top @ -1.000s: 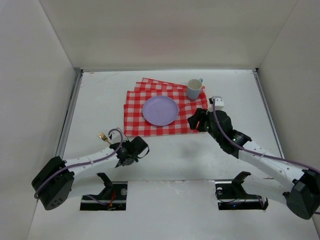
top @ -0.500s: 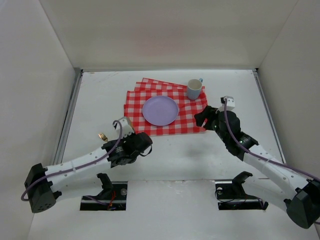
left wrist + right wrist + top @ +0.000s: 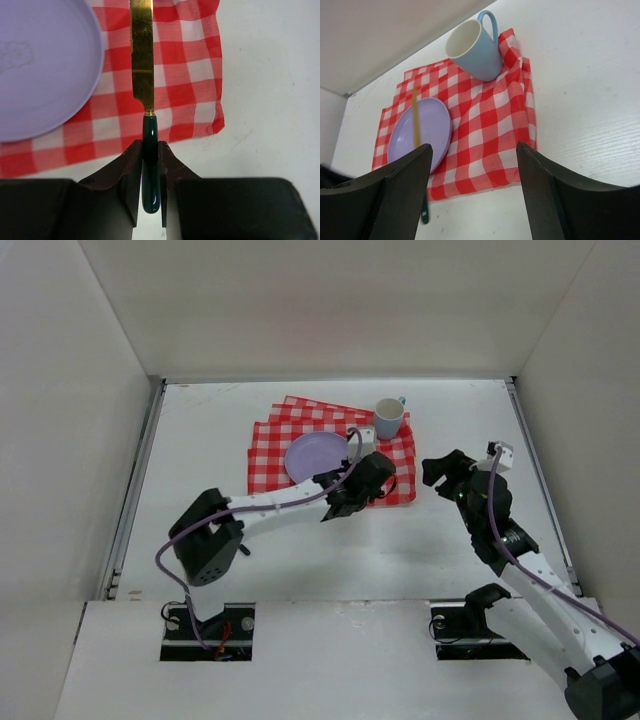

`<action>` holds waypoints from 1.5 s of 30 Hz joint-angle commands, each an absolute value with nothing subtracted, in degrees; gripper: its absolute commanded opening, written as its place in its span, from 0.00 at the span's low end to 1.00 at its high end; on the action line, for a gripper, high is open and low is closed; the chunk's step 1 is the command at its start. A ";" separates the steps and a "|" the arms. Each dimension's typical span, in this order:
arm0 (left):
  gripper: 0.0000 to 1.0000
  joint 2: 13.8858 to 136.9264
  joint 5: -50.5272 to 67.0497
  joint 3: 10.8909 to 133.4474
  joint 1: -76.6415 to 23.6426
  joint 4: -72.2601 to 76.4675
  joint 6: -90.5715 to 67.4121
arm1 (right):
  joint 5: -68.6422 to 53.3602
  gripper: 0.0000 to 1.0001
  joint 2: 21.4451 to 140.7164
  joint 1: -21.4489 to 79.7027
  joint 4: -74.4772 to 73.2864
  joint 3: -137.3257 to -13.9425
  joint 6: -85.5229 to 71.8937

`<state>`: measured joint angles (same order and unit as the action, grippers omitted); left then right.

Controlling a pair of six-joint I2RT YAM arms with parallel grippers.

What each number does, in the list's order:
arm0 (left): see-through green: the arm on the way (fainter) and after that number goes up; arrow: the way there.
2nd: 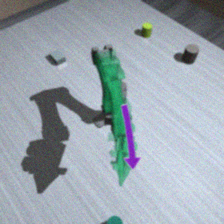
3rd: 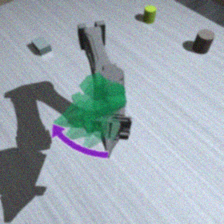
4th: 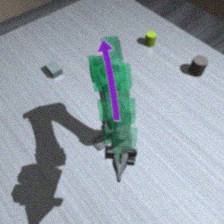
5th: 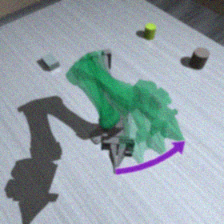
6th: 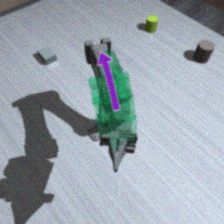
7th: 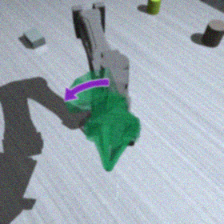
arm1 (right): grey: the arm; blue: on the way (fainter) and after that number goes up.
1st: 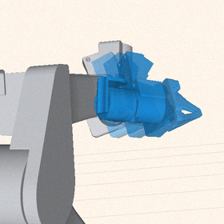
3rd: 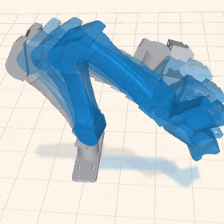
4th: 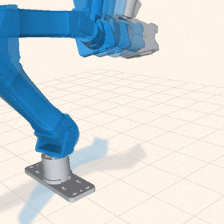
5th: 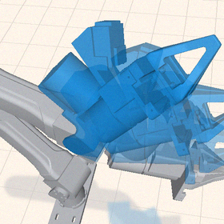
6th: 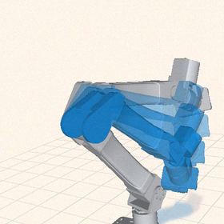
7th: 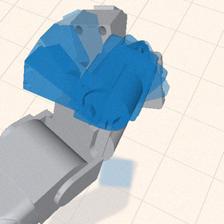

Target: Set the dinner table for one person

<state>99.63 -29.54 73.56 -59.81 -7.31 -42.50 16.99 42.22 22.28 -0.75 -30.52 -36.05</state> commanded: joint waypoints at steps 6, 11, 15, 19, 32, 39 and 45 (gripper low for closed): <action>0.02 114.16 -24.08 87.44 -54.54 -4.13 -38.23 | 17.49 0.74 42.80 22.19 2.29 -30.50 -37.18; 0.02 118.21 -21.28 90.61 -51.73 -4.66 -39.63 | 17.49 0.74 42.80 22.19 2.29 -30.50 -37.09; 0.02 120.75 -19.34 92.46 -50.23 -5.01 -39.99 | 17.49 0.75 43.24 22.19 2.29 -30.59 -37.00; 0.02 123.48 -17.93 93.86 -49.97 -5.27 -40.08 | 17.49 0.75 43.86 22.37 2.29 -30.76 -36.83; 0.08 124.72 -20.30 91.41 -49.61 -7.21 -44.29 | 17.49 0.75 43.68 22.37 2.37 -30.76 -36.83; 0.30 117.09 -22.23 87.73 -50.40 -6.77 -43.77 | 17.49 0.76 43.59 22.37 2.37 -30.76 -36.74; 0.34 98.20 -27.41 74.38 -52.86 -3.35 -38.42 | 17.49 0.76 43.33 22.37 2.37 -30.76 -36.74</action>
<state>110.32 -23.22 78.56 -51.42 -5.52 -41.87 16.95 44.21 22.20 -0.78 -30.15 -36.88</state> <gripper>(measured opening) 0.335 0.759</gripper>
